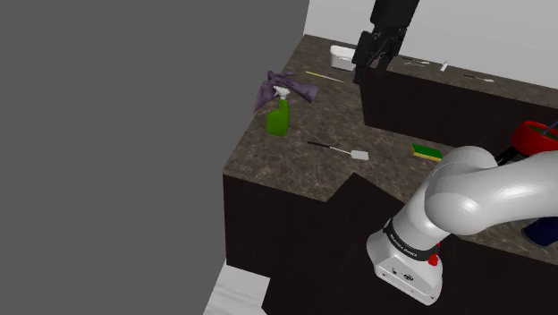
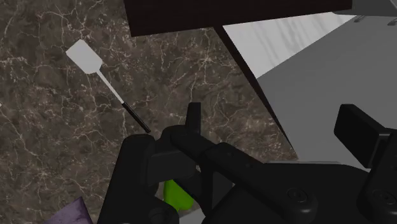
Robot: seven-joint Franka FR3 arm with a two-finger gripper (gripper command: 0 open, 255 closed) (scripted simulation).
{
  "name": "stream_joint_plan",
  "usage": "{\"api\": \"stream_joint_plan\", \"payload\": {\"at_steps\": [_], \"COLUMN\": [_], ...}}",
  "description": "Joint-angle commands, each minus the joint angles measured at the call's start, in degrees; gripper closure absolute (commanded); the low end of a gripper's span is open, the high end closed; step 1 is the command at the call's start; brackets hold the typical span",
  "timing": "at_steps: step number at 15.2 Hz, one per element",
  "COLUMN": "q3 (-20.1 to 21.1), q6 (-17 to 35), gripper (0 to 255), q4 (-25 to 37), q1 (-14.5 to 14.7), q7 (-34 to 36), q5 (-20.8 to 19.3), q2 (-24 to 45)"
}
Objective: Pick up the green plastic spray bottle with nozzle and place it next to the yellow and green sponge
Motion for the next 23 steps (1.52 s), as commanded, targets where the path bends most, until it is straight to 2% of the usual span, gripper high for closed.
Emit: {"api": "stream_joint_plan", "payload": {"at_steps": [1, 7, 13, 18, 23], "q3": [0.0, -5.6, -10.8, -14.7, -17.7], "q6": [0.0, 10.1, 19.5, 26.1, 31.1], "gripper": [0, 0, 0, 0, 0], "q4": [0.0, -1.3, 0.6, 4.6, 10.7], "q1": [0.0, 0.0, 0.4, 1.0, 1.4], "q7": [0.0, -8.1, -16.2, -23.4, -31.1], "q5": [0.0, -2.7, -3.5, -2.1, 1.3], "q2": [0.0, 7.4, 17.3, 27.1, 37.9]}}
